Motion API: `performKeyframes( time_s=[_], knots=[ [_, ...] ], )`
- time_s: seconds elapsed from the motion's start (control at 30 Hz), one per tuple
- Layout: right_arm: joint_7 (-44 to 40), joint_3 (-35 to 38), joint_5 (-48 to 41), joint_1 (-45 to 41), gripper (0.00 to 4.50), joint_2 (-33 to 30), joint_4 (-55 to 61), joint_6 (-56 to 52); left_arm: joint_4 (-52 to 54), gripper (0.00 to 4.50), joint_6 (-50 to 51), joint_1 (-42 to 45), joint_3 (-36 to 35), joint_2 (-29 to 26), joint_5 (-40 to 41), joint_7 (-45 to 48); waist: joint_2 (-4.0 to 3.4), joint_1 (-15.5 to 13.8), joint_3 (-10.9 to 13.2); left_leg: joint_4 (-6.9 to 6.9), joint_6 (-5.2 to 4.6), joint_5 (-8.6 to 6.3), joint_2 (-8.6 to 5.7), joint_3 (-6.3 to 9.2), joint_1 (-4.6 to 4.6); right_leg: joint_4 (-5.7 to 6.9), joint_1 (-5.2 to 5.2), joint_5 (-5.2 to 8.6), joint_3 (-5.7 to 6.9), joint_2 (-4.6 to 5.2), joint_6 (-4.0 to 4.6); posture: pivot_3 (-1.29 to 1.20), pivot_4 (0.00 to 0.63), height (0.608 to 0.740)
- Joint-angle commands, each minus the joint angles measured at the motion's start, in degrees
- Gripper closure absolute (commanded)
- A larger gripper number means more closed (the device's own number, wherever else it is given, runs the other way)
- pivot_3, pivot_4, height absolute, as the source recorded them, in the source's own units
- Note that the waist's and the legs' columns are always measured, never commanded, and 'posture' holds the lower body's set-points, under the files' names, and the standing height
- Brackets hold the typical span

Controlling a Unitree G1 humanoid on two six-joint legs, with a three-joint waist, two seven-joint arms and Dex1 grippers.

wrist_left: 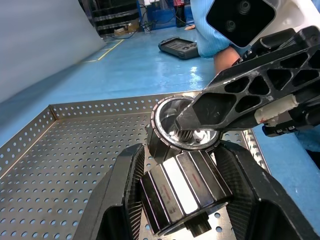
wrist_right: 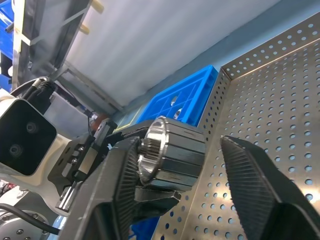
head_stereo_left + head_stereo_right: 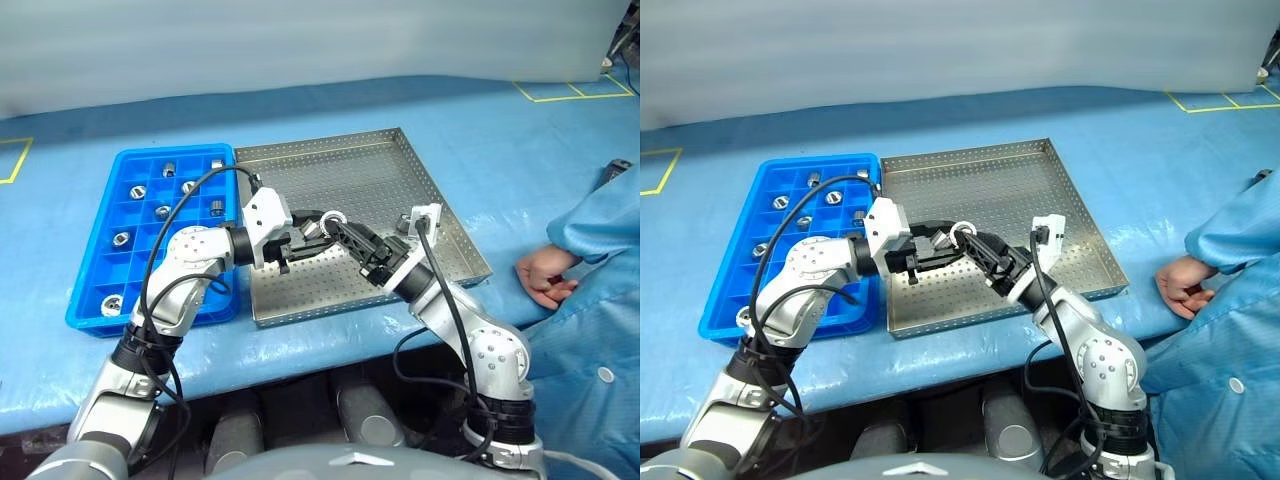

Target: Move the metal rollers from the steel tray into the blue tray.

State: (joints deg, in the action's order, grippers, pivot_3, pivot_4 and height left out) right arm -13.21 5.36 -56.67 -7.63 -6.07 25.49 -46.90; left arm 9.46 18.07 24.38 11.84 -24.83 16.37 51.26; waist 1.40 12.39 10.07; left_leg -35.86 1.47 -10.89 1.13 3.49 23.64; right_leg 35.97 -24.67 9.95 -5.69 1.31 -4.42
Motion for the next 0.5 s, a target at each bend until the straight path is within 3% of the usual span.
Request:
performKeyframes(
  time_s=[0.03, 0.27, 0.5],
  knots=[
    [1.27, 0.97, -0.57, -0.61, 2.73, -0.02, 0.82, 1.22, 0.5, 2.45, -2.08, 0.42, -0.78, 0.12, -0.12, 0.02, 0.0, -0.05, 0.0, 0.0, 0.0, 0.0, 0.0, 0.0, 0.0, 0.0, 0.0, 0.0, 0.0, 0.0, 0.0, -0.16, 0.15, 0.74],
    [2.55, 1.06, 1.55, -0.75, 2.73, -0.11, 0.44, 3.19, -1.63, 2.45, -0.28, 0.77, -0.44, 0.33, -1.05, -1.47, 0.0, -0.05, 0.0, 0.0, 0.0, 0.0, 0.0, 0.0, 0.0, 0.0, 0.0, 0.0, 0.0, 0.0, 0.0, -0.16, 0.15, 0.74],
    [6.37, -0.46, 12.63, -1.37, 2.73, -2.73, 1.11, 6.83, -2.66, 2.45, 7.05, 0.99, -1.35, 1.13, -0.11, -4.77, 0.0, 0.0, 0.0, -0.01, 0.0, 0.0, 0.0, 0.0, 0.0, 0.0, -0.01, 0.0, 0.0, 0.0, 0.0, -0.16, 0.15, 0.74]
  ],
)
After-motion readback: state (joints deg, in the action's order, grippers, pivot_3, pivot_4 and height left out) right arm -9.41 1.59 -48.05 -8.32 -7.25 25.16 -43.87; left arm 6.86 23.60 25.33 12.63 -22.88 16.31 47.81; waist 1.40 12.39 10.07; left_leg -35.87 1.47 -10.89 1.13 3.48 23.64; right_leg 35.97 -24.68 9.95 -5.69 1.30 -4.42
